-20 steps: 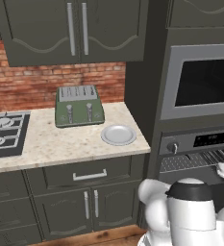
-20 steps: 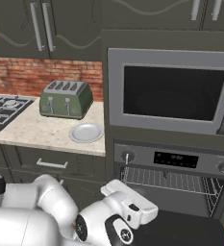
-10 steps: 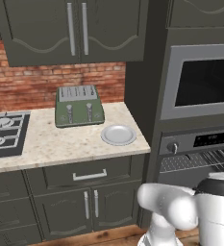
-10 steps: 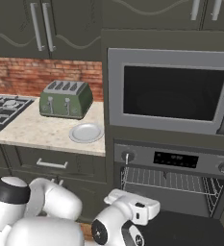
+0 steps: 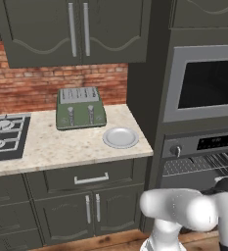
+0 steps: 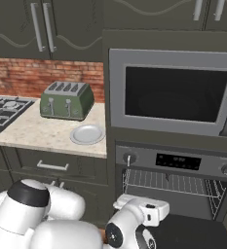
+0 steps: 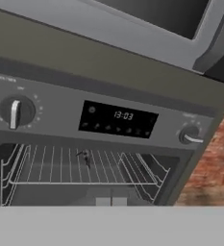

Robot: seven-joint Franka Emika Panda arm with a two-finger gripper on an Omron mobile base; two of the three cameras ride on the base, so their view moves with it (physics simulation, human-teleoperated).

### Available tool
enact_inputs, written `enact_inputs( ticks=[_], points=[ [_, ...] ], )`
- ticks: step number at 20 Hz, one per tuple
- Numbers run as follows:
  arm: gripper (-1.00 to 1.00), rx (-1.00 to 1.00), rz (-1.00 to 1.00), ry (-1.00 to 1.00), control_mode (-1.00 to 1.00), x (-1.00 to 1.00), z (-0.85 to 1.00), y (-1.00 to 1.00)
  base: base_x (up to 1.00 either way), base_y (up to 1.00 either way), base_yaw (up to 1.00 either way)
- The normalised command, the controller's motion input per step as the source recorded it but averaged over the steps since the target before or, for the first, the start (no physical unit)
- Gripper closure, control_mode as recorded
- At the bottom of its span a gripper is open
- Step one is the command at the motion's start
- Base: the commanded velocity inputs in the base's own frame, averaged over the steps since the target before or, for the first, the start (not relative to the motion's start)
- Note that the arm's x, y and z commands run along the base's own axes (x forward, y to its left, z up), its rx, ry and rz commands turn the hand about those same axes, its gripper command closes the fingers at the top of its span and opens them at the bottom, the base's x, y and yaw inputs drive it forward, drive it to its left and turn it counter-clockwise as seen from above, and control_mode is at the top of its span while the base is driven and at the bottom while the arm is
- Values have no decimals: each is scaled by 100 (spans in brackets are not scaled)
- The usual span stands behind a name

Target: Take the fish from the oven and place it on the plate on the counter.

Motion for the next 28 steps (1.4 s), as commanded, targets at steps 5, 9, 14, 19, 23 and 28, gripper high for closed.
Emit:
enact_inputs(
  ticks=[5,9,14,19,23,28],
  points=[
    [100,-10,15,-42,-100,-25,-6,-11,0,0,0],
    [-100,-1,21,-13,-100,24,0,0,0,0,0],
    [-100,0,32,-4,-100,26,-2,-10,0,0,0],
    [-100,0,43,-25,-100,-8,-26,-32,0,0,0],
    [-100,-2,40,-25,-100,-18,-33,-34,0,0,0],
    [-100,-1,35,-19,-100,-16,-28,-40,0,0,0]
  ],
)
